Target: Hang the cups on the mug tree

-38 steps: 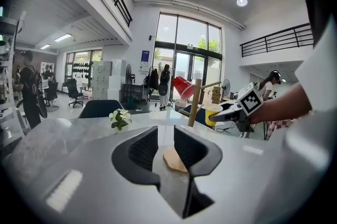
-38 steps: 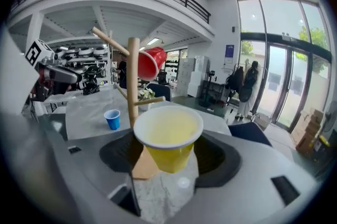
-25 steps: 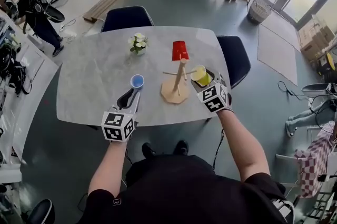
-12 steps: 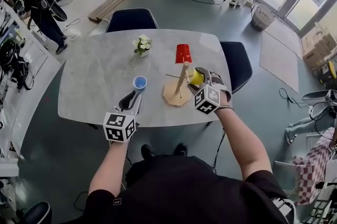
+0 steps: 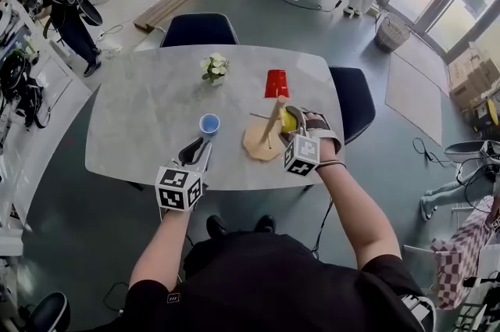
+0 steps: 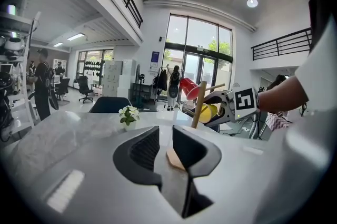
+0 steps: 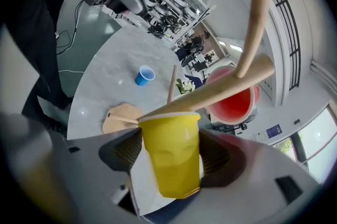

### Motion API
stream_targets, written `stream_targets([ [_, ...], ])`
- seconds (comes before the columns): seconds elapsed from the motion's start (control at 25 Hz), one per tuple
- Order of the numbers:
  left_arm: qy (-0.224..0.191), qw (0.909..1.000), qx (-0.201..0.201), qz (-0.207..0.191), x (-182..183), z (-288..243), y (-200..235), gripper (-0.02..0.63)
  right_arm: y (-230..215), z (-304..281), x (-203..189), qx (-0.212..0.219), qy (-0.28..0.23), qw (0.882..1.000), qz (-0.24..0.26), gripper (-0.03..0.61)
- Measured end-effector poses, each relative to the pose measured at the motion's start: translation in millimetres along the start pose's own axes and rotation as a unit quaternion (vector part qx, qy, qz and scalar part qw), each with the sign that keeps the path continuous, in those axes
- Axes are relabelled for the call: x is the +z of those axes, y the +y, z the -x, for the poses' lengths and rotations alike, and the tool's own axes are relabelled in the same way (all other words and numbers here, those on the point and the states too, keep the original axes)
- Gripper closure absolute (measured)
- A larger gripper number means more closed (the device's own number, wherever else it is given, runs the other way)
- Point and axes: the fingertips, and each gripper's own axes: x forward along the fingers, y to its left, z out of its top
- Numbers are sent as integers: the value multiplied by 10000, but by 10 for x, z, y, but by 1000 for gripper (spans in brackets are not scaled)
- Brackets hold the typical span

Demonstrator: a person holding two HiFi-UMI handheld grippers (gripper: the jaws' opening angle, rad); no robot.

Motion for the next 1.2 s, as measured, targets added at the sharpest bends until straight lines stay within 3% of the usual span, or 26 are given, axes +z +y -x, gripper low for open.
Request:
stream_targets([
  [0.56,17,9999,-151,-73,62,-89,-76,529,-29,160,14,-164,-107,9998,66,272],
  [0.68,-60,9999,-93,-47,141,-97,-48,529,-106,300,34,-217,-347,9986,-322,272],
  [0.84,-237,9996,-14,-126,353,-155,-55,529,-250,537,-46,-164,-836,9863,-1410,272],
  [0.92,-288,9993,8,-240,459,-192,-107,529,-366,683,-151,-125,-1184,9674,-2236,273],
  [0.96,-309,9991,20,-300,506,-206,-139,529,-435,762,-216,-117,-1398,9510,-2757,273],
  [1.08,-388,9983,87,-431,642,-228,-268,529,-641,1029,-429,-157,-2138,8776,-4287,273],
  [1.12,-419,9980,112,-451,686,-232,-327,529,-677,1106,-498,-189,-2333,8578,-4576,275],
  [1.2,-462,9978,153,-460,756,-237,-435,529,-681,1200,-603,-250,-2566,8380,-4810,315],
])
